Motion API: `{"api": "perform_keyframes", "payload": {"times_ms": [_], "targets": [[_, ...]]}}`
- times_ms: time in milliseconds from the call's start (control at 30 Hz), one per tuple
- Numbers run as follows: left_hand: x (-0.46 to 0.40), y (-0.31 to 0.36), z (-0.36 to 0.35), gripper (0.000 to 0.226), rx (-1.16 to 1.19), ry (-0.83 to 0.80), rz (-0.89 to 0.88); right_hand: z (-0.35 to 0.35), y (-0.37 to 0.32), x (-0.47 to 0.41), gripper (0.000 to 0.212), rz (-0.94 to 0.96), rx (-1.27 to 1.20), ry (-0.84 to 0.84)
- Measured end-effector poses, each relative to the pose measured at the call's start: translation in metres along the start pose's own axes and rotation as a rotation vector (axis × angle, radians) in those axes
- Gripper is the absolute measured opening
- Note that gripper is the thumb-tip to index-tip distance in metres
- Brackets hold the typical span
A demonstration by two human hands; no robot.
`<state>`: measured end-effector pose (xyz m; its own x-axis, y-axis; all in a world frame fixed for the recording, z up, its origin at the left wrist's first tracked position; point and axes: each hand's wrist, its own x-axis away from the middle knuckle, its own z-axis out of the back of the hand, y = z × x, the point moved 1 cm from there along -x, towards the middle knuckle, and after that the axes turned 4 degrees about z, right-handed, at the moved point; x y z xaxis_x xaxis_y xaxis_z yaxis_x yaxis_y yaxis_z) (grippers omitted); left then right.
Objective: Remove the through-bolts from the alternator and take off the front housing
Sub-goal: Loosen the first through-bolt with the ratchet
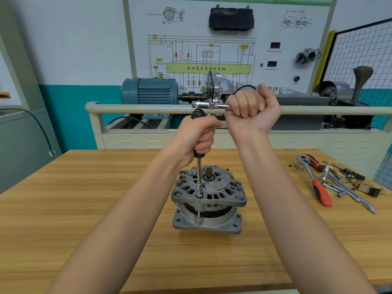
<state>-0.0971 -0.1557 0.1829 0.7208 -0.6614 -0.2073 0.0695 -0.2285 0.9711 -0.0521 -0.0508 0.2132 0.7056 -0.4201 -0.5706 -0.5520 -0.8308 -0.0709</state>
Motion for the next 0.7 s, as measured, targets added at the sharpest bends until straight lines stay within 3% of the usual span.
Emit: {"api": "perform_keyframes", "payload": {"times_ms": [167,300,367,433,567,633,700], "targets": [[-0.005,-0.006,-0.014,0.042,-0.043,0.407,-0.076,-0.016,0.011,0.028,0.053,0.336,0.498,-0.296],[-0.004,-0.009,-0.015,0.038,-0.094,0.503,-0.173,-0.026,0.029,0.048,0.034,0.569,0.774,-0.444],[-0.001,-0.01,-0.01,0.039,-0.083,0.443,-0.167,-0.025,0.026,0.045,0.041,0.519,0.707,-0.458],[0.003,-0.008,-0.005,0.04,-0.069,0.284,-0.142,-0.023,0.015,0.037,0.049,0.378,0.553,-0.414],[0.008,-0.002,0.003,0.037,0.002,-0.102,-0.053,-0.01,-0.004,0.013,0.051,0.017,0.144,-0.163],[0.008,-0.003,0.001,0.042,-0.007,-0.149,-0.035,-0.001,-0.006,0.004,0.05,-0.049,-0.015,-0.066],[0.006,-0.004,-0.003,0.05,-0.011,-0.085,-0.023,0.004,-0.005,0.0,0.049,-0.046,-0.058,-0.015]]}}
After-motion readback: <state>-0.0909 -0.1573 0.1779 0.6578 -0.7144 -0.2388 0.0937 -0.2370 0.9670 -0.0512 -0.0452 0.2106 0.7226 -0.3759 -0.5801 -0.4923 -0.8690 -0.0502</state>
